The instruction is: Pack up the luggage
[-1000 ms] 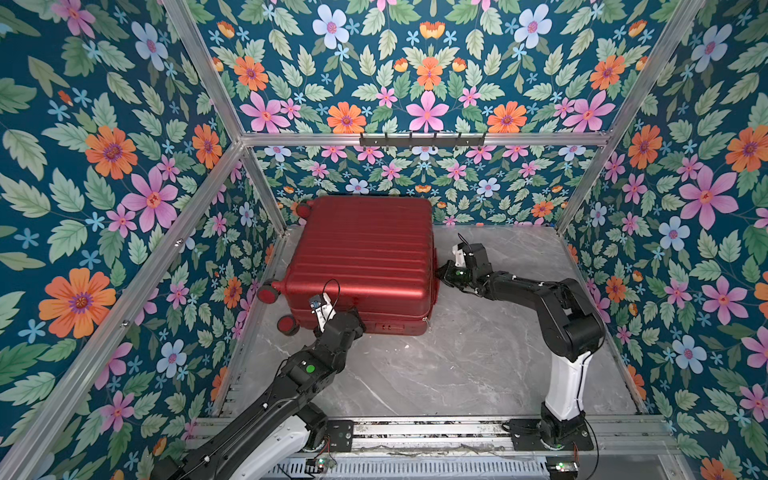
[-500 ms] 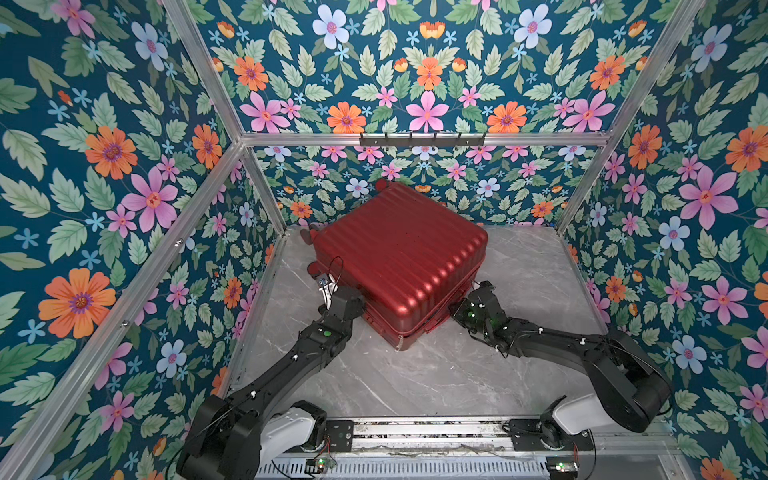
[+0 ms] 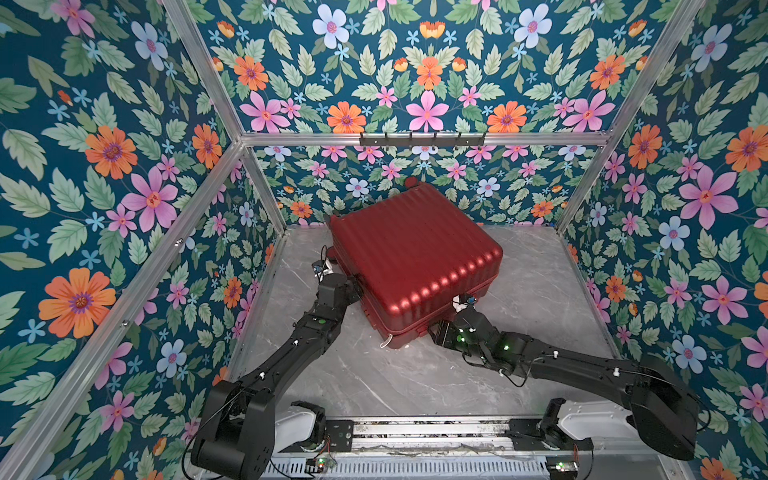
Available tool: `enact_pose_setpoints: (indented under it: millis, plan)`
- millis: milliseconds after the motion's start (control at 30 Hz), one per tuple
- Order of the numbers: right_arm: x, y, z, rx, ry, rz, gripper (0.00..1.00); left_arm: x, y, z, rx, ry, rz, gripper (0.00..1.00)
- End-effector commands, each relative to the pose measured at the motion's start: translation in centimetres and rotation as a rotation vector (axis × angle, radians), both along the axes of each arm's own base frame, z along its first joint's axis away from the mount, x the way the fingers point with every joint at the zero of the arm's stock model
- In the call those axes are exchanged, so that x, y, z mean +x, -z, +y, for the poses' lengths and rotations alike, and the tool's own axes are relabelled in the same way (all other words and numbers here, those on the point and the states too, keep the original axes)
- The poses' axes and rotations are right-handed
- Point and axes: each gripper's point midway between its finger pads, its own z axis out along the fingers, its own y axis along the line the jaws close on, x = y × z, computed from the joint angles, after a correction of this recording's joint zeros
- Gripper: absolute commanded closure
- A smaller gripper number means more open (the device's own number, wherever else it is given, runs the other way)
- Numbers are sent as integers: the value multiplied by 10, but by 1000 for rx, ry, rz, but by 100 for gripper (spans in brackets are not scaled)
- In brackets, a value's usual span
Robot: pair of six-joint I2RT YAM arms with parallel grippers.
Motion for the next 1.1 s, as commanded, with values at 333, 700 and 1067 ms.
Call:
enact_pose_setpoints:
  millis: [333,700,1067]
  plan:
    - [27,-105,-126,-179,56,-366,16,41,-21,-36,-51,147,-74,25]
    - [184,-116,-251,183,470,-222,16,70,-21,-50,-48,177,-66,25]
    - [249,-100,-234,479,302,-201,25,79,-23,-55,-58,186,-82,25]
